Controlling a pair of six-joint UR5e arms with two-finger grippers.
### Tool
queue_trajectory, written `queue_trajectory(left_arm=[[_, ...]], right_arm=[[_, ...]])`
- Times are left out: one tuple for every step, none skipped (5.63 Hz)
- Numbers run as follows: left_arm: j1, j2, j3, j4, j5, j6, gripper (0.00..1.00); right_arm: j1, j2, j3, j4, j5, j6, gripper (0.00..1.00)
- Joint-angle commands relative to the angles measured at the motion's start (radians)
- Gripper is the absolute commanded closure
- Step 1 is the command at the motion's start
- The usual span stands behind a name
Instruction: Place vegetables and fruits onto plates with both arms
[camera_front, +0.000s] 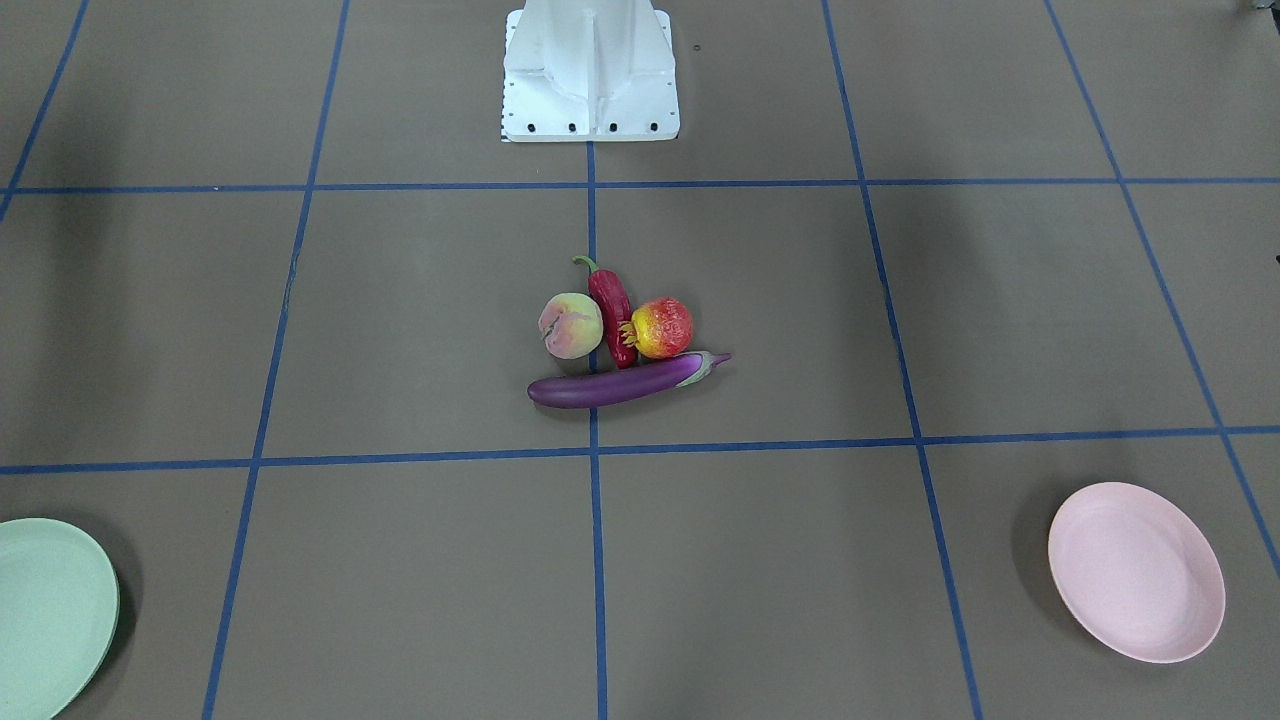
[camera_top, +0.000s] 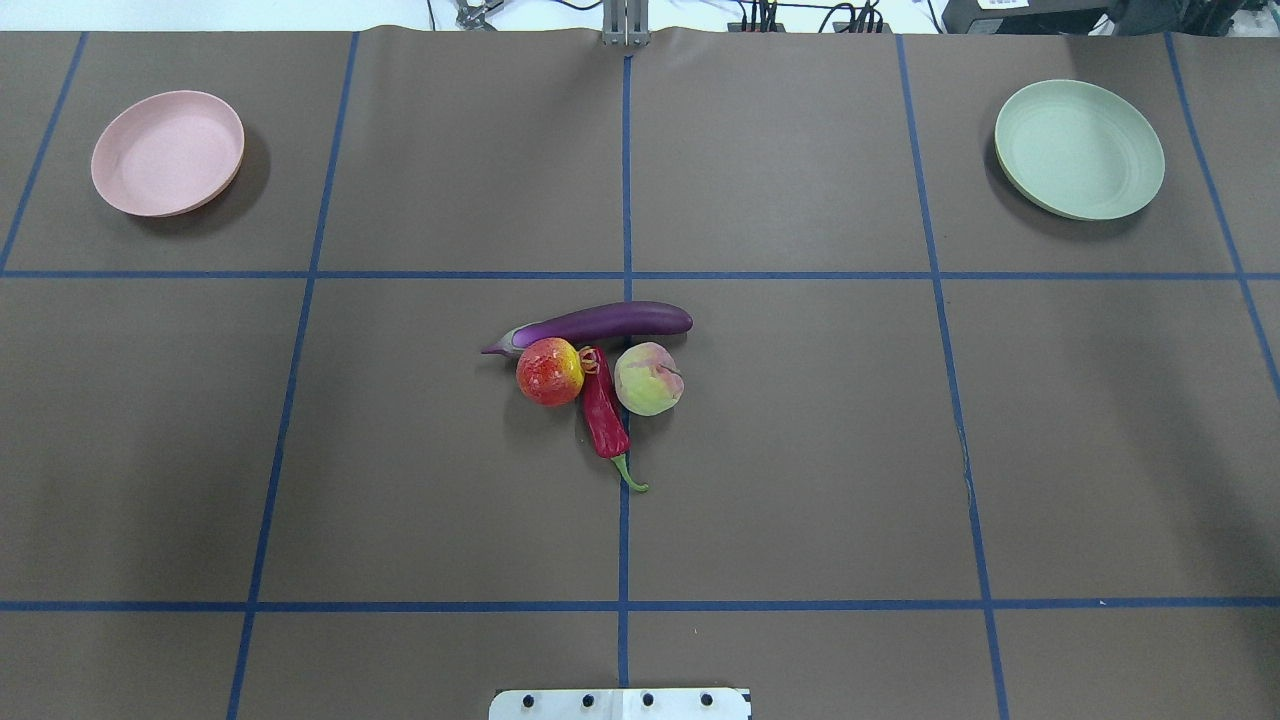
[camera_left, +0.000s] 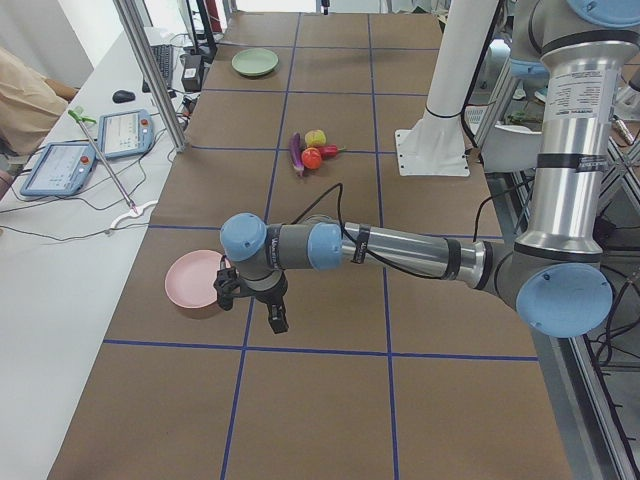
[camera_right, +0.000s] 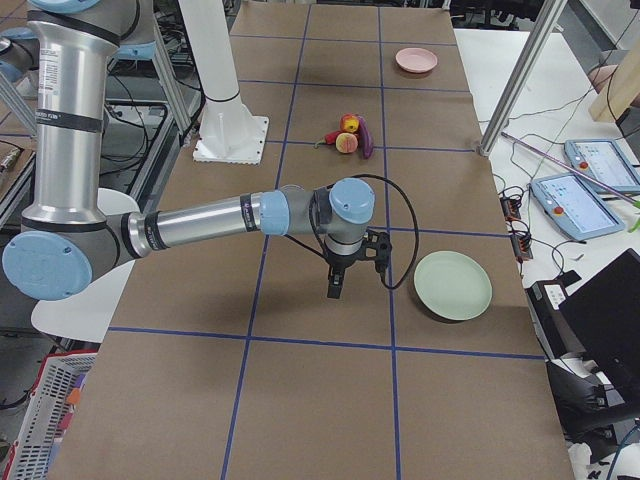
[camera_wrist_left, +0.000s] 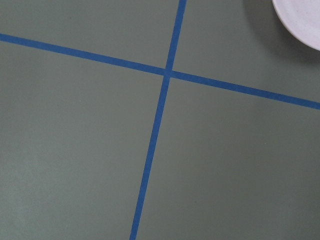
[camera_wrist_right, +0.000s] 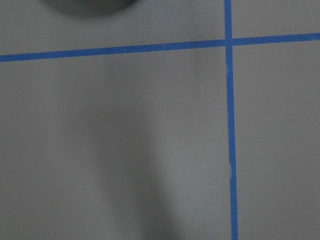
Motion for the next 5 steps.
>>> queue_trajectory(left_arm=[[-0.002,0.029,0.017,-0.084,-0.001,0.048,0.00],[-0.003,0.036,0.005,-0.089,-0.002,0.052,0.00],[-0.002,0.027,-0.022,-0.092,0.004,0.058,0.00],[-0.002,0.025,0.006,-0.123,0.007,0.056,0.00],[-0.002,0.034,0.020,-0.155,0.004,0.059,0.00]], right_arm=[[0.001,0.001,-0.001,0.007,0.002,0.001,0.00],[0.001,0.007,-0.005,0.010,-0.008,0.001,0.00],[0.000,0.031,-0.035,0.013,-0.008,0.000,0.00],[0.000,0.045,-0.046,0.013,-0.008,0.000,0.00],[0.000,0.047,-0.055,0.013,-0.008,0.000,0.00]])
